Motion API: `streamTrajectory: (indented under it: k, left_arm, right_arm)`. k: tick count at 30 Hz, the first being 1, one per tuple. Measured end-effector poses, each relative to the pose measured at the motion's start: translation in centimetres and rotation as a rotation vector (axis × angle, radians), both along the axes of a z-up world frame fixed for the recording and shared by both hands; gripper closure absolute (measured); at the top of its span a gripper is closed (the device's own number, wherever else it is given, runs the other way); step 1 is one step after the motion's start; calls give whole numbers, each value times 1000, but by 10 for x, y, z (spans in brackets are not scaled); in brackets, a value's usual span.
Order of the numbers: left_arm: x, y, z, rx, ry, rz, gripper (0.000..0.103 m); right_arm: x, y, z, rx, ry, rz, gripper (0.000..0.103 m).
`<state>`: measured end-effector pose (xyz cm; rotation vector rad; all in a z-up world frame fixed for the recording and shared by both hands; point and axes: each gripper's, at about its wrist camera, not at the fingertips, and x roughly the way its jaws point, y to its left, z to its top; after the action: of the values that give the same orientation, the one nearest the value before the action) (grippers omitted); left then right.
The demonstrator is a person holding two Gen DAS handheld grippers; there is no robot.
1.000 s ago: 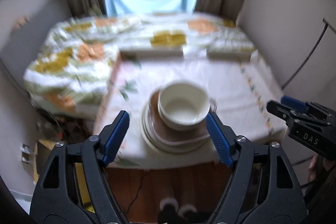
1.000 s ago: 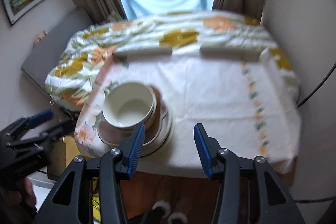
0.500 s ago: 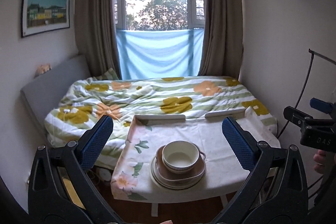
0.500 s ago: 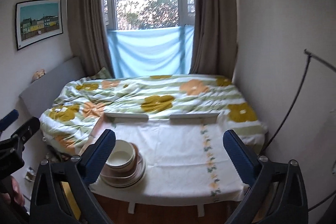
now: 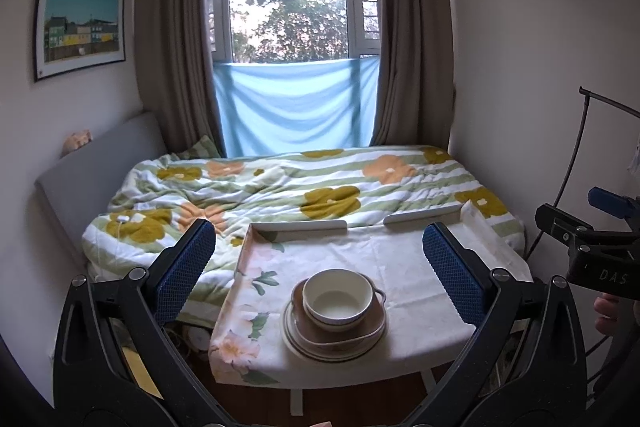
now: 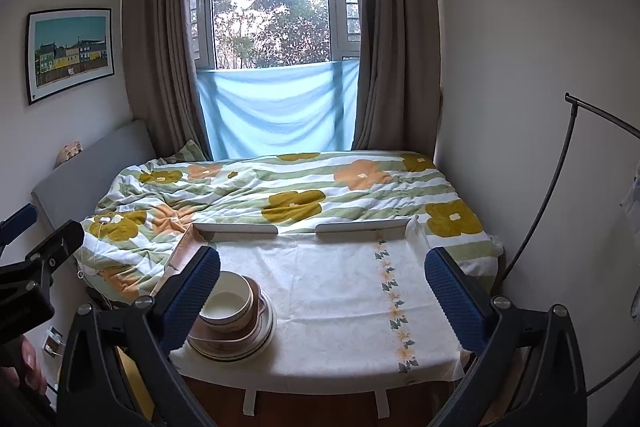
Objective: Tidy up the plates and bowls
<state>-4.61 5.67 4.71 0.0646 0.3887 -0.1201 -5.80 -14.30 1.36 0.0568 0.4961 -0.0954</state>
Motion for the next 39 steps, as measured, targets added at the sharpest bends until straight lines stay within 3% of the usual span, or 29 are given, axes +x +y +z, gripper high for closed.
streamTrajectory:
  k: [39]
  left_arm:
    - [-8,0,2,12,-31,30,0]
  right_arm:
    - [0,12,-3,-1,10,9,1]
